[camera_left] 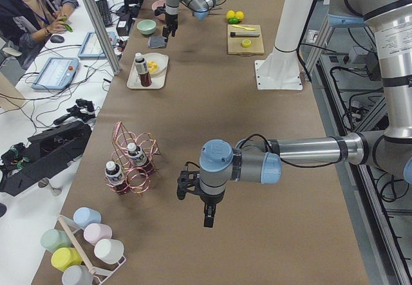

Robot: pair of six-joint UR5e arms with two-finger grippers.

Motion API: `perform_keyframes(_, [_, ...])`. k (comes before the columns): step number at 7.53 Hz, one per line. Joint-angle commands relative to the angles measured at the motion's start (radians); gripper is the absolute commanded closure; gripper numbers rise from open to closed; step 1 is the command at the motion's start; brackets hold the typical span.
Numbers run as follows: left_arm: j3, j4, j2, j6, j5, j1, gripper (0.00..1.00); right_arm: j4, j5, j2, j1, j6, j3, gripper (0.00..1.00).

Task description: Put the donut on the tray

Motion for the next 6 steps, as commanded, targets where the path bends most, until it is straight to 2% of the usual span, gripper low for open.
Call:
perform_keyframes(1, [0.000,-0.001,0.001,0.002,0.000,0.000,0.02,-0.020,0.071,-0.332,0.064,-0.145,0.329,0.00])
perform_keyframes(2, [0.000,0.001,0.001,0.002,0.000,0.000,0.02,-0.020,0.117,-0.469,0.116,-0.241,0.435,0.00])
perform_keyframes(3, [-0.001,-0.001,0.009,0.003,0.000,0.000,0.02,-0.018,0.154,-0.586,0.170,-0.347,0.503,0.00])
perform_keyframes(4, [-0.003,-0.001,0.012,0.003,0.000,0.000,0.02,-0.018,0.191,-0.675,0.239,-0.474,0.526,0.00])
perform_keyframes(6, [-0.004,-0.001,0.015,0.003,-0.002,0.000,0.02,-0.020,0.254,-0.821,0.398,-0.796,0.514,0.00])
